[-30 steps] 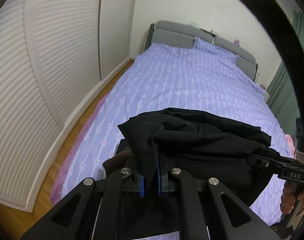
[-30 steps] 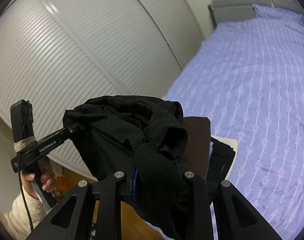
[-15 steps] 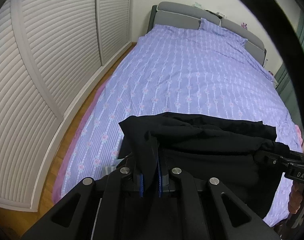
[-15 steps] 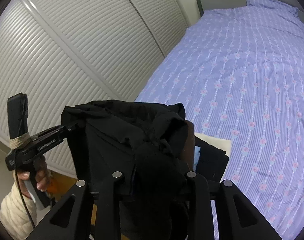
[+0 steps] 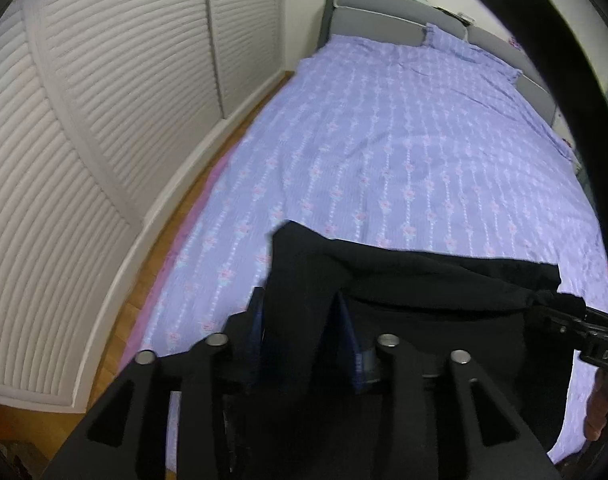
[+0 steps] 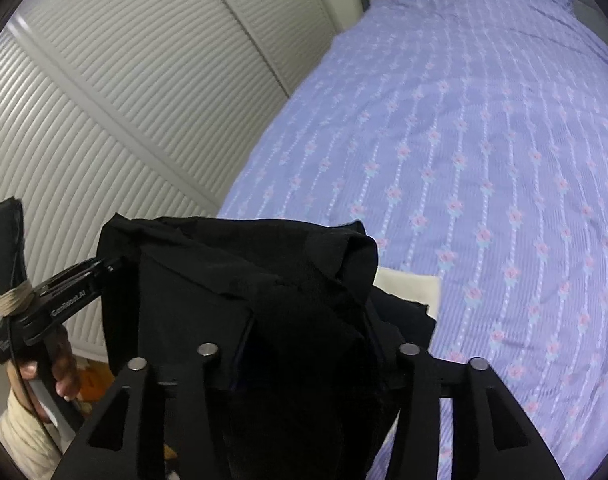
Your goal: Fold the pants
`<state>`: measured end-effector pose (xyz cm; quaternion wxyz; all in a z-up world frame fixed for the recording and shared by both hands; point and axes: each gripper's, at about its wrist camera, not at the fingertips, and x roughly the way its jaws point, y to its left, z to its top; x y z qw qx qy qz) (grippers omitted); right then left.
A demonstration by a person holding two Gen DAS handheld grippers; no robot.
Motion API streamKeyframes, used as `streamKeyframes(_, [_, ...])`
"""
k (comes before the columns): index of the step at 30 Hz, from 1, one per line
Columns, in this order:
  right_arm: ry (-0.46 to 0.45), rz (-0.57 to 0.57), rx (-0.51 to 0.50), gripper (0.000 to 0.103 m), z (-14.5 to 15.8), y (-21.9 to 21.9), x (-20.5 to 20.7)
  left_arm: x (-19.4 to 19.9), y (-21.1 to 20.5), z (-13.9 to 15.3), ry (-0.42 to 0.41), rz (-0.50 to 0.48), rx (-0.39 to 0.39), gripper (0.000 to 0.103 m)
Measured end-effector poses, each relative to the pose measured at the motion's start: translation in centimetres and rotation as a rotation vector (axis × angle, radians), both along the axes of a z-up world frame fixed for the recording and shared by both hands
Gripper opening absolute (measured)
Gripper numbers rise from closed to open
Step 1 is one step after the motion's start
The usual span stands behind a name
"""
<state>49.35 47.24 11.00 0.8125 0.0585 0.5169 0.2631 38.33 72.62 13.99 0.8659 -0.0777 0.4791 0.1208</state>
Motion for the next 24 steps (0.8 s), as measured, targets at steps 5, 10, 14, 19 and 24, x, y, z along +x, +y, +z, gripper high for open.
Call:
streamKeyframes(5, [-0.02,-0.079,-0.017,0.058,1.2,-1.6,0.2,-0.9,0.6,1.4,-0.034,0.039,0.078,0.048])
streamKeyframes(10, [-0.056,-0.083,-0.05,0.058,1.6,-1.8,0.2,-1.6,0.4,1.2,-0.031,0.05,0.087,0.049])
streamKeyframes(14, [-0.029,-0.061,-0.045,0.058,0.5,-1.3,0.3,-1.3,0.3,-0.4,-0.02,0.079,0.063,0.05])
streamKeyframes(19, [-0.04,-0.068,-0.056,0.058,-1.2,-1.0,0.2,-0.6,0.7,-3.9,-0.004,0.19,0.098,0.049])
streamKeyframes(24, [-0.124,-0.056,-0.075,0.058,-3.1,-0.3,1.1,0.2,1.0,-9.3,-0.057,0.317,0.074,0.042])
